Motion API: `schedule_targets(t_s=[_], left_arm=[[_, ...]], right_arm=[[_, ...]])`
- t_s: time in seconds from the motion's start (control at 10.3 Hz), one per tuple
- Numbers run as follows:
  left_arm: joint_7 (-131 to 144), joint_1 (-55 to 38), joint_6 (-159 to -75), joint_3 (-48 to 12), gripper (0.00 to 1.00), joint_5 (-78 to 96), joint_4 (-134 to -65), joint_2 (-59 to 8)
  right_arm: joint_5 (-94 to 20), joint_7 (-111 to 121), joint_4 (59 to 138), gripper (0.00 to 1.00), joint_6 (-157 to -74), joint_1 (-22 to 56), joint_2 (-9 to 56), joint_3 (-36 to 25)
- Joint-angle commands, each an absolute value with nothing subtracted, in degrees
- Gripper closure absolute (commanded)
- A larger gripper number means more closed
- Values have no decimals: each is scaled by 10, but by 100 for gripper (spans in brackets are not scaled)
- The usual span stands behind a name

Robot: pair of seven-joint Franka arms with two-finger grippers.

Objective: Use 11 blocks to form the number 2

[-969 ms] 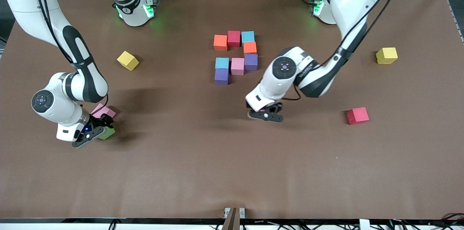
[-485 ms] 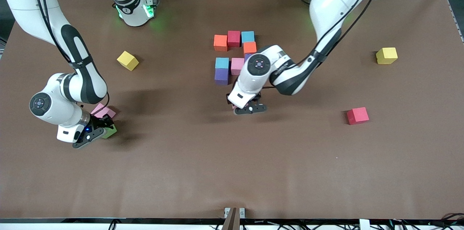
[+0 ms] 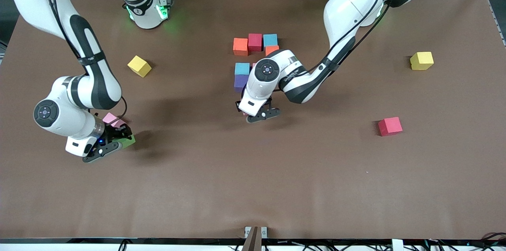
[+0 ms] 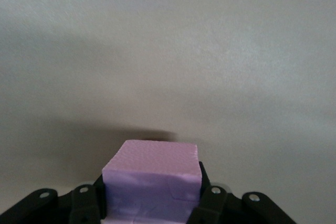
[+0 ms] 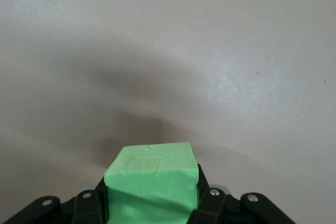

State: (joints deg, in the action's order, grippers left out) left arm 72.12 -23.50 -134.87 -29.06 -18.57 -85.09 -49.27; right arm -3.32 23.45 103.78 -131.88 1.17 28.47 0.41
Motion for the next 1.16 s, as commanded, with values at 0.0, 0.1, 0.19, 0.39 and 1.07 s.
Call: schedule_targets(t_s=[0.0, 0.1, 0.19, 0.39, 1.07], left_arm=[[726, -262, -1337, -273, 67, -176, -829, -500], [726, -270, -1337, -272, 67, -177, -830, -500], [727, -273, -1337, -272, 67, -177, -830, -499], [722, -283, -1336, -270, 67, -184, -831, -499], [676, -299, -1336, -255, 64, -186, -831, -499]], right_arm=[[-40, 171, 1044, 91, -1303, 28, 258, 4], [-40, 147, 1044, 91, -1290, 37, 252, 4], [-40, 117, 1044, 91, -1281, 50, 245, 4], [-40, 71, 1044, 91, -1273, 68, 237, 4], [-40, -26, 1043, 91, -1260, 101, 227, 4]])
